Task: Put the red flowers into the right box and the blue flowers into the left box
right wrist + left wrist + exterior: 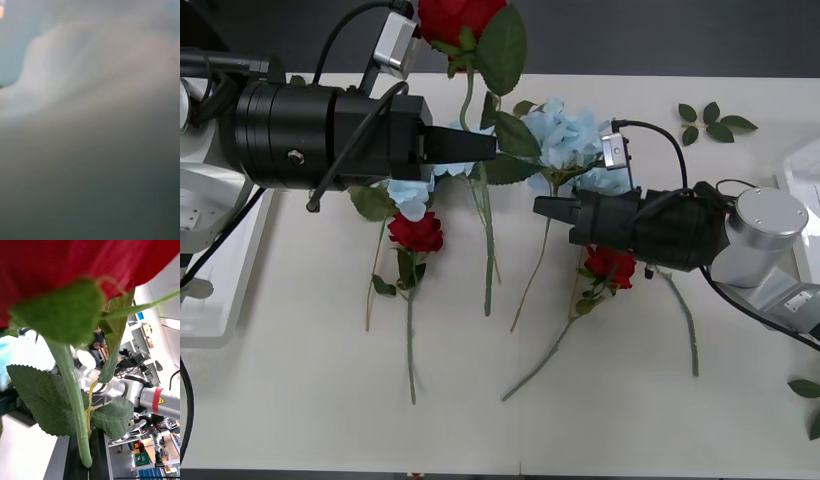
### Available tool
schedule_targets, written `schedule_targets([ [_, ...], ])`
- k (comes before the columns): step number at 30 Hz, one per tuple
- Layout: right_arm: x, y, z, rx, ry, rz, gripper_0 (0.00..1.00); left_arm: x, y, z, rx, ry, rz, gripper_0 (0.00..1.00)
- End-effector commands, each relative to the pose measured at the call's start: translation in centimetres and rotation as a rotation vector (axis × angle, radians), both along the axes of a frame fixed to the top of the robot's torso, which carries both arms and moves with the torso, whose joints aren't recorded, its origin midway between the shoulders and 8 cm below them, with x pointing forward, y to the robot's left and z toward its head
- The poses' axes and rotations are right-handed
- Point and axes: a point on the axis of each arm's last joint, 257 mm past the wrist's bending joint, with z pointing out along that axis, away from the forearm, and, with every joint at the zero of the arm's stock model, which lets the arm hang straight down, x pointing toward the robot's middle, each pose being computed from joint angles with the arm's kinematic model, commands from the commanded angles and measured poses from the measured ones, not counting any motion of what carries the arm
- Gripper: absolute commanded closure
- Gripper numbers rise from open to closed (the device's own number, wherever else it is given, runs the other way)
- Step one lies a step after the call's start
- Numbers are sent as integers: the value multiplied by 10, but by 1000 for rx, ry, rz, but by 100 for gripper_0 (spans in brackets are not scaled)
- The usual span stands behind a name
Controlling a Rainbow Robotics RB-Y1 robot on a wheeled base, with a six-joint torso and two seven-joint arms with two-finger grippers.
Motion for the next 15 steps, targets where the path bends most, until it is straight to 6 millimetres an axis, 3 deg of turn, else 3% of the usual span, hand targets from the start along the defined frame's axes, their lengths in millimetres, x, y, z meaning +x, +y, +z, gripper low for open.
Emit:
schedule_targets([
  [1,-2,10,-4,-2,41,-4,100,-2,-14,31,-28,-134,-20,100],
  [12,14,6,-24,-44,34,-98,96,9,-39,65,-98,-168,-28,100],
  [13,15,6,-25,-45,33,-103,74,9,-42,68,-103,-185,-32,100],
  [15,16,5,-25,-47,32,-105,61,12,-44,71,-107,-213,-33,100],
])
